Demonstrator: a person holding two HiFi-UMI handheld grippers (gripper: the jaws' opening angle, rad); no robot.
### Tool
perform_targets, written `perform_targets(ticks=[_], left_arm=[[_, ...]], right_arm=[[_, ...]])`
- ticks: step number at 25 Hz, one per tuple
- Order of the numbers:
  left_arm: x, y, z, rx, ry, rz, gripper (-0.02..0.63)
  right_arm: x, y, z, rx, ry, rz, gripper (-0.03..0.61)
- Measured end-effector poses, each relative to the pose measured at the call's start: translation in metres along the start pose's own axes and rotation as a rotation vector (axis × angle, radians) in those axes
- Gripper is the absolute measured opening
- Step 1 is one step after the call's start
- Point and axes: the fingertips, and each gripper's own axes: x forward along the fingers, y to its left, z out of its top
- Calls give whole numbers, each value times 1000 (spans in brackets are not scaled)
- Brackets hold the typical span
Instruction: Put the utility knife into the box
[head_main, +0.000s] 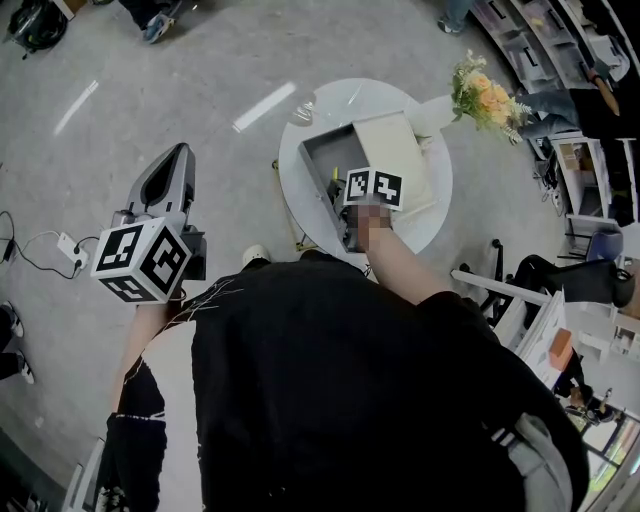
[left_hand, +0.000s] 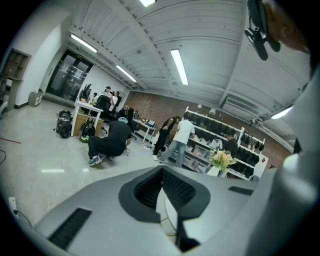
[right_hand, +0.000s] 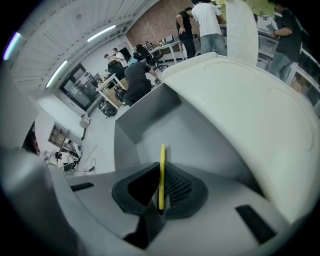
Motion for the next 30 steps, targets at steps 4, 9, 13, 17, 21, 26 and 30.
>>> perform_targets(ticks=[4, 9, 13, 17, 21, 26, 30], left_arm=[[1, -1, 0, 3, 1, -2, 11], [-1, -6, 1, 13, 1, -5, 11], [-3, -5, 3, 18, 3, 2, 11], [-4, -6, 5, 20, -3, 5, 11], [-6, -6, 6, 24, -12, 8, 11], [-13, -4, 7, 21, -29, 14, 11], [-18, -3, 7, 15, -37, 18, 11]], right_arm=[[0, 0, 0, -1, -1, 3, 37], [0, 1, 0, -7, 7, 12, 43], [0, 3, 0, -2, 10, 21, 57], [0, 3, 0, -6, 19, 21, 69], [-1, 0, 0, -5, 19, 8, 74], [-2, -2, 0, 33, 10, -4, 81], [-4, -5, -1, 66, 0, -19, 109]])
